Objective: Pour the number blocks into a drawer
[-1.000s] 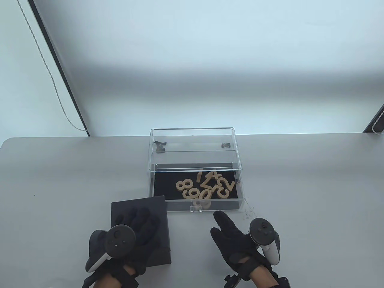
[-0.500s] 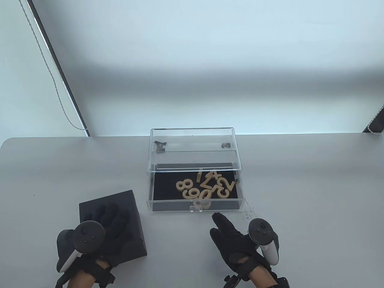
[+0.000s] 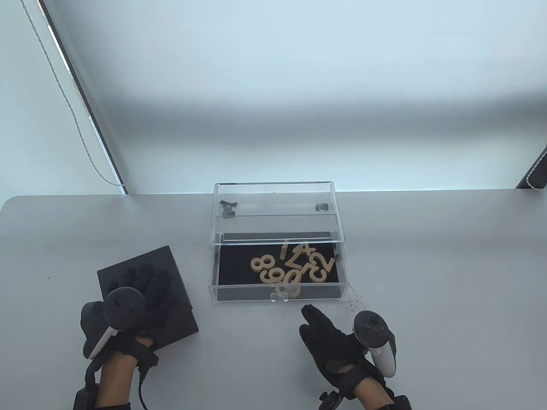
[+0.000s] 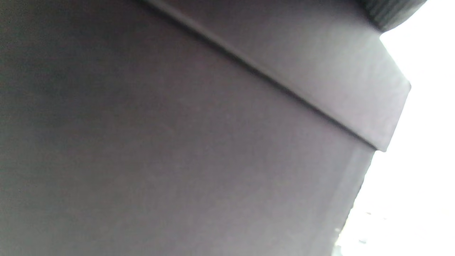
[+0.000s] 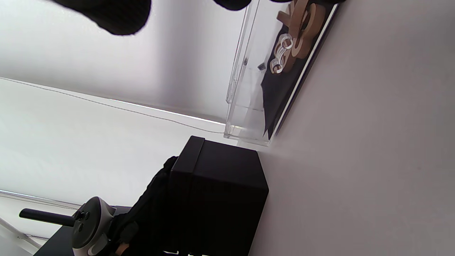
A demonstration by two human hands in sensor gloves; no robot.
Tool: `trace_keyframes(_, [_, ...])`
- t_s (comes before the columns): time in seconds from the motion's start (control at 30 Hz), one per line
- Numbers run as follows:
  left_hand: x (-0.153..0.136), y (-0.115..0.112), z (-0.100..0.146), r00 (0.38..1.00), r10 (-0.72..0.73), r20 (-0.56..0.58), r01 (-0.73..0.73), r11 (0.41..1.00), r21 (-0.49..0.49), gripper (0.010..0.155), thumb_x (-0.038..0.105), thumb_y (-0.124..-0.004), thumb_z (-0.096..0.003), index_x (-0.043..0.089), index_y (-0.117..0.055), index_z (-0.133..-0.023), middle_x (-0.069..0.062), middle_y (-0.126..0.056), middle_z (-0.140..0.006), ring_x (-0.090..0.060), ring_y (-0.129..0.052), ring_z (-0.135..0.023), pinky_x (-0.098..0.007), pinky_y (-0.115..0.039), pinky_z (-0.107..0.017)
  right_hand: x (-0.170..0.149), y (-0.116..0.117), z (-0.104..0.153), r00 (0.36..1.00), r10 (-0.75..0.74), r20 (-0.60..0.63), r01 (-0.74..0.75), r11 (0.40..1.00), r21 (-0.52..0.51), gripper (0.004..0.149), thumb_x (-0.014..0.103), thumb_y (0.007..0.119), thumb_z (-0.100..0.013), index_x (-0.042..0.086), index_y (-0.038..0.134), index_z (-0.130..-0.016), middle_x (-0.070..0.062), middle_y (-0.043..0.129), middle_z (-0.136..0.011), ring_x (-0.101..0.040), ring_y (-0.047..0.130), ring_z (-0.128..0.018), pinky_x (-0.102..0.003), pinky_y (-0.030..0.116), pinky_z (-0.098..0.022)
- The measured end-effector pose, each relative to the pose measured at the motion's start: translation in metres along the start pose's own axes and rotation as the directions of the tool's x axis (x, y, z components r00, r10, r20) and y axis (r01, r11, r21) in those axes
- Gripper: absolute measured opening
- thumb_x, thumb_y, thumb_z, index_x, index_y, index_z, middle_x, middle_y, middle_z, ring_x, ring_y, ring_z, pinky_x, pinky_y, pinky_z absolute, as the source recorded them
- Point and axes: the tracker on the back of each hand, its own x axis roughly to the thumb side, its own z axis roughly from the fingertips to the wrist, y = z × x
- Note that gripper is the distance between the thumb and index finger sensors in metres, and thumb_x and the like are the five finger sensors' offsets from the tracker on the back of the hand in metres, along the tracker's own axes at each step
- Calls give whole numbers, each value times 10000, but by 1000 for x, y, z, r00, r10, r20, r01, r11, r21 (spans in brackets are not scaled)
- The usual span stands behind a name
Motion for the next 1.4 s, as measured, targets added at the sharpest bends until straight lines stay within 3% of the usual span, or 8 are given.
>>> trace_keyframes(0.27, [-7,-1,-15,998,-54,-22,56,996,69,666,700,-555,-450,381,-566,-1035,-8,-483,-1197,-334,-405,-1092,-600,-282,-758,-1,0,-3,1000,-25,17,25,1000,0,837,625,623,-461,113,317,-1048,-225,266,-1110,-570,334,-947,-739,314,-650])
trace_keyframes(0.5, [-9,-1,-19,997,-67,-27,69,994,85,668,698,-545,-451,378,-570,-1037,-17,-495,-1198,-344,-416,-1094,-609,-294,-760,-2,7,-6,989,-141,47,140,990,15,821,613,627,-468,104,342,-1047,-224,285,-1111,-570,354,-948,-731,340,-657])
trace_keyframes(0.67, [-7,0,-17,1000,-29,10,28,996,90,654,651,-572,-456,344,-593,-1033,-53,-508,-1194,-376,-419,-1091,-636,-286,-759,-5,17,-10,977,-210,41,209,977,34,819,609,627,-474,107,330,-1048,-226,271,-1111,-573,351,-948,-734,342,-657])
trace_keyframes(0.77, [-5,3,-12,999,27,42,-33,988,149,630,582,-629,-456,278,-649,-1008,-80,-609,-1155,-396,-496,-1064,-660,-337,-751,-5,25,-15,963,-267,29,266,963,36,818,605,628,-476,105,325,-1048,-227,253,-1110,-576,347,-947,-735,347,-656])
trace_keyframes(0.9, [9,2,1,989,123,85,-134,982,133,637,559,-650,-452,245,-653,-1007,-124,-628,-1141,-412,-500,-1056,-675,-319,-745,-3,34,-23,951,-308,0,308,950,44,829,607,621,-482,103,286,-1047,-226,200,-1107,-576,328,-950,-735,342,-657])
trace_keyframes(1.3, [61,-8,14,955,147,256,-171,983,71,641,562,-649,-451,236,-656,-1003,-123,-668,-1124,-423,-552,-1036,-678,-341,-743,-18,46,-56,934,-348,-81,351,936,13,864,604,608,-502,91,159,-1032,-272,61,-1064,-598,260,-948,-742,323,-661])
trace_keyframes(1.4, [68,-18,15,945,166,281,-188,981,52,641,556,-649,-453,236,-643,-1009,-125,-640,-1135,-427,-534,-1037,-681,-255,-741,-22,48,-63,912,-401,-81,401,916,-13,867,597,613,-505,80,155,-1029,-302,65,-1044,-611,256,-939,-725,355,-669])
